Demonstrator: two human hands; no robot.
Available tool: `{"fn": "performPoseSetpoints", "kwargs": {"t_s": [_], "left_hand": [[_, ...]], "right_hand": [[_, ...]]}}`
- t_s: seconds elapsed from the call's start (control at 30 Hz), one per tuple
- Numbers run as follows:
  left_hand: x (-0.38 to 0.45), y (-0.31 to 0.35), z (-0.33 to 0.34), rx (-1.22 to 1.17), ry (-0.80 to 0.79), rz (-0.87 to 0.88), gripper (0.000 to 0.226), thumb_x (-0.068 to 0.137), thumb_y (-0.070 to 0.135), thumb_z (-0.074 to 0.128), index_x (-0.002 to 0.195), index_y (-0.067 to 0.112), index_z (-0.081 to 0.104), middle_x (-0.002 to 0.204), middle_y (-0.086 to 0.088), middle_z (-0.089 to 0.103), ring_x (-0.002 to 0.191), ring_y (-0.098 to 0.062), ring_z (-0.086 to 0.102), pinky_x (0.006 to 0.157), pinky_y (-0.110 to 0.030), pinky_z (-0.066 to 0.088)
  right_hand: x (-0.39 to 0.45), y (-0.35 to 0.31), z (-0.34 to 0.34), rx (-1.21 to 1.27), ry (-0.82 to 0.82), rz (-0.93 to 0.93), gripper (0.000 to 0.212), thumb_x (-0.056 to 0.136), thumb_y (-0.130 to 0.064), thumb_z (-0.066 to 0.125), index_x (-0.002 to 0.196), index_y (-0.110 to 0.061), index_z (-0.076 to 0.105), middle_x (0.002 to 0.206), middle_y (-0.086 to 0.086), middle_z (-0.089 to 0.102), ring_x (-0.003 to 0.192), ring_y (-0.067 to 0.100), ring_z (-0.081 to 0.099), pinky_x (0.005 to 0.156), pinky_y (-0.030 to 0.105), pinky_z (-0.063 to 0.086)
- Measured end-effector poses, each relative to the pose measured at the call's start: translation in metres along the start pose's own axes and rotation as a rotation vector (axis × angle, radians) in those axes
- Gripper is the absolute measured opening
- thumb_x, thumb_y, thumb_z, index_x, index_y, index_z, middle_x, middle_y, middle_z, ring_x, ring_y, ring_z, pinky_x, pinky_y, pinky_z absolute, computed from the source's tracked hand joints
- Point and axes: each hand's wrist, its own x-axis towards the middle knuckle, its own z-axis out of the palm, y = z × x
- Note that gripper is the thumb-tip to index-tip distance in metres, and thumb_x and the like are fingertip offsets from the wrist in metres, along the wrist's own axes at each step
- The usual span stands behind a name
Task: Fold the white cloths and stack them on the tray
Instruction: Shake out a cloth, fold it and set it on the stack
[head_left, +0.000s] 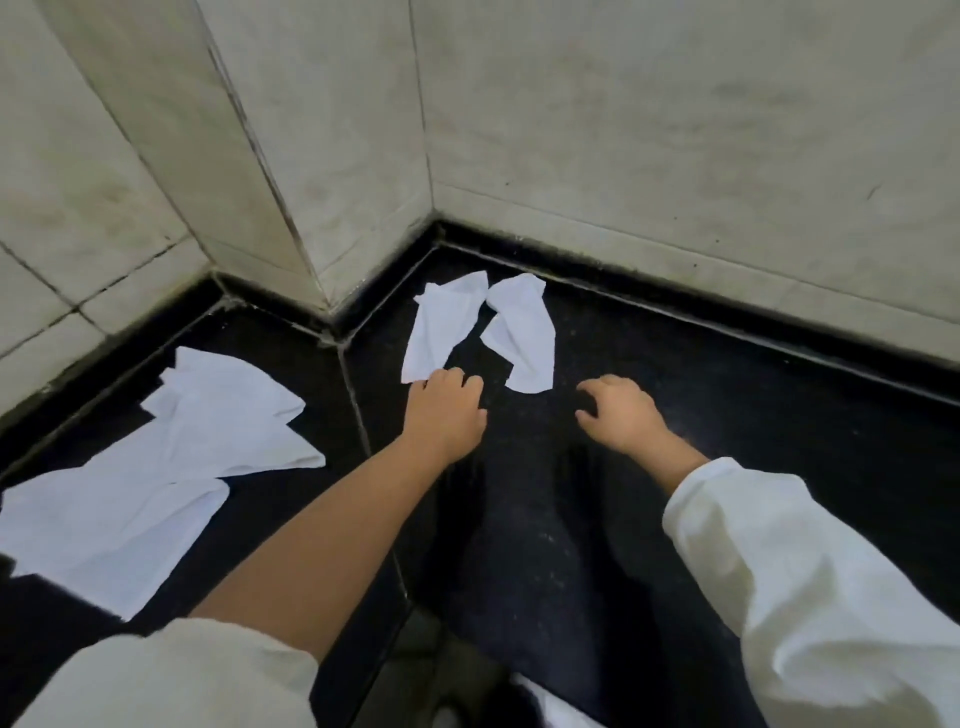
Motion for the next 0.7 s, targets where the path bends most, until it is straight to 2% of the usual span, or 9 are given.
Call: {"fn": "performPoseSetpoints", "kwargs": {"t_s": [0.2, 0.33, 0.53, 0.6, 0.7], "left_hand": [[0.043, 0.007, 0.045, -0.057, -0.151, -0.002, 0.042, 0.096, 0.029, 0.042, 0.134, 0.011, 0.039, 0.138, -0.009, 0.042, 0.129, -0.027, 0.038, 0.103, -0.038, 0.034], [0.062, -0.005, 0.06, -0.069, -0.181, -0.064, 0.043, 0.096, 0.029, 0.042, 0.135, 0.012, 0.039, 0.141, -0.008, 0.041, 0.131, -0.025, 0.037, 0.104, -0.038, 0.034], [0.072, -0.028, 0.063, -0.147, -0.155, -0.149, 0.039, 0.095, 0.026, 0.045, 0.132, 0.011, 0.044, 0.134, -0.008, 0.047, 0.124, -0.025, 0.043, 0.099, -0.036, 0.039], [0.073, -0.034, 0.059, -0.155, -0.142, -0.175, 0.038, 0.095, 0.024, 0.045, 0.13, 0.01, 0.046, 0.132, -0.008, 0.049, 0.122, -0.025, 0.045, 0.097, -0.035, 0.041], [0.076, -0.036, 0.053, -0.17, -0.136, -0.181, 0.041, 0.094, 0.022, 0.045, 0.134, 0.01, 0.043, 0.135, -0.008, 0.048, 0.123, -0.025, 0.044, 0.098, -0.035, 0.04]], "right_hand": [[0.061, -0.002, 0.032, -0.098, -0.021, -0.079, 0.038, 0.092, -0.027, 0.049, 0.127, -0.014, 0.053, 0.128, 0.011, 0.054, 0.122, 0.031, 0.044, 0.098, 0.039, 0.04], [0.101, -0.02, 0.05, -0.086, -0.039, -0.17, 0.04, 0.093, -0.029, 0.049, 0.128, -0.011, 0.05, 0.127, 0.012, 0.052, 0.122, 0.031, 0.044, 0.099, 0.039, 0.038], [0.132, -0.026, 0.061, -0.087, -0.074, -0.274, 0.029, 0.096, -0.01, 0.038, 0.119, -0.003, 0.053, 0.119, 0.02, 0.053, 0.109, 0.035, 0.053, 0.089, 0.04, 0.044], [0.135, -0.022, 0.058, -0.049, -0.089, -0.298, 0.033, 0.095, -0.006, 0.036, 0.123, -0.006, 0.052, 0.118, 0.02, 0.053, 0.108, 0.035, 0.053, 0.088, 0.039, 0.045], [0.13, -0.011, 0.04, 0.156, -0.035, -0.248, 0.039, 0.094, -0.006, 0.038, 0.129, -0.014, 0.053, 0.118, 0.019, 0.054, 0.109, 0.035, 0.053, 0.088, 0.035, 0.043]]}}
